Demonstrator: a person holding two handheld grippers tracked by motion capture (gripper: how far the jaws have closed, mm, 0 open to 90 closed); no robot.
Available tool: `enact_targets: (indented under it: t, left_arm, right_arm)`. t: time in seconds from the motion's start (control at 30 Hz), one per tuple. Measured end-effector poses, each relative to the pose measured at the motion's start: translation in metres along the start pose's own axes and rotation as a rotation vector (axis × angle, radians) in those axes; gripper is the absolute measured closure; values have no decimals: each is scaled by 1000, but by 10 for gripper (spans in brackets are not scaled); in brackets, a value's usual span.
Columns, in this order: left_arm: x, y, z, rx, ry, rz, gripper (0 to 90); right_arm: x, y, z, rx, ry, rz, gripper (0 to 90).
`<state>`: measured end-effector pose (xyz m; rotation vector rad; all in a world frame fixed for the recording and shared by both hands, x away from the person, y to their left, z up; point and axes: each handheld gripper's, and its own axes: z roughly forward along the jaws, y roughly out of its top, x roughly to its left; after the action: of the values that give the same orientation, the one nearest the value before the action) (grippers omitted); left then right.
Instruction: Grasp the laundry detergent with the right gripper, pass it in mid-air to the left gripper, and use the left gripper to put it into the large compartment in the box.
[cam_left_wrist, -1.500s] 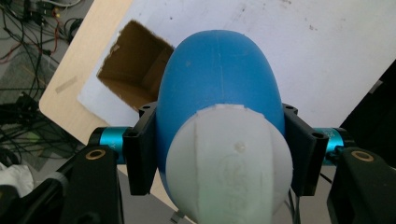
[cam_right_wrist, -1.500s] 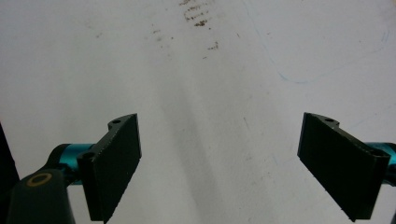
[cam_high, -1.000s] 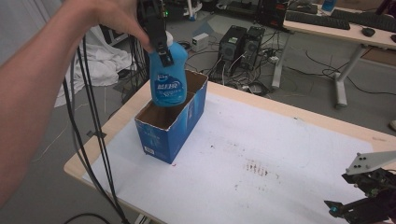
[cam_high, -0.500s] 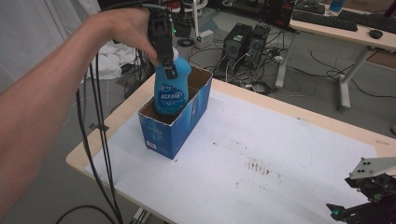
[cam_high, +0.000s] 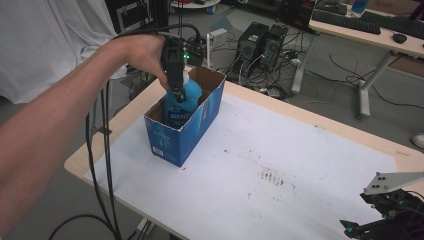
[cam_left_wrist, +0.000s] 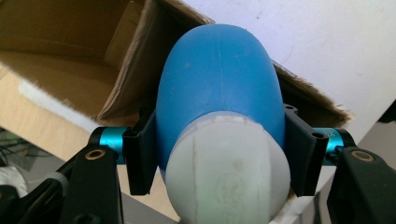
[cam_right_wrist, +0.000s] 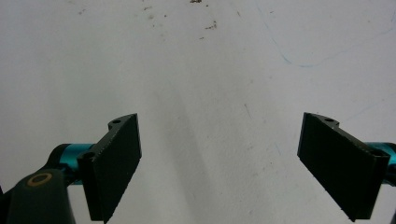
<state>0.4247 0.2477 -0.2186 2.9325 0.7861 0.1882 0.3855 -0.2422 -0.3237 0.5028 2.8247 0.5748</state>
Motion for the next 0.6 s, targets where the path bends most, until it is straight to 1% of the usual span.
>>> enact_targets:
  t: [0.03, 0.13, 0.3, 0.4, 0.43, 0.53, 0.57, 0.6]
  left_arm:
    - [0, 0, 5, -1, -1, 5, 382]
    - [-1, -1, 18, 20, -2, 42, 382]
    - [1, -7, 33, 24, -19, 71, 382]
    - [2, -10, 40, 8, -24, 72, 382]
    - [2, -11, 42, 16, -25, 80, 382]
    - [2, -12, 49, 18, -27, 86, 381]
    - [3, -12, 50, 13, -29, 85, 381]
    - [3, -13, 51, -7, -32, 73, 381]
  right_arm:
    - [1, 0, 0, -1, 0, 2, 130]
    - [1, -1, 1, -2, 0, 1, 130]
    - [1, -4, 0, 4, -5, 9, 130]
    - [1, -6, 0, 3, -5, 12, 130]
    - [0, -7, 1, 3, -5, 9, 130]
    - [1, -7, 2, 8, -5, 13, 130]
    - [1, -7, 2, 7, -5, 12, 130]
    - [2, -7, 2, 7, -5, 13, 130]
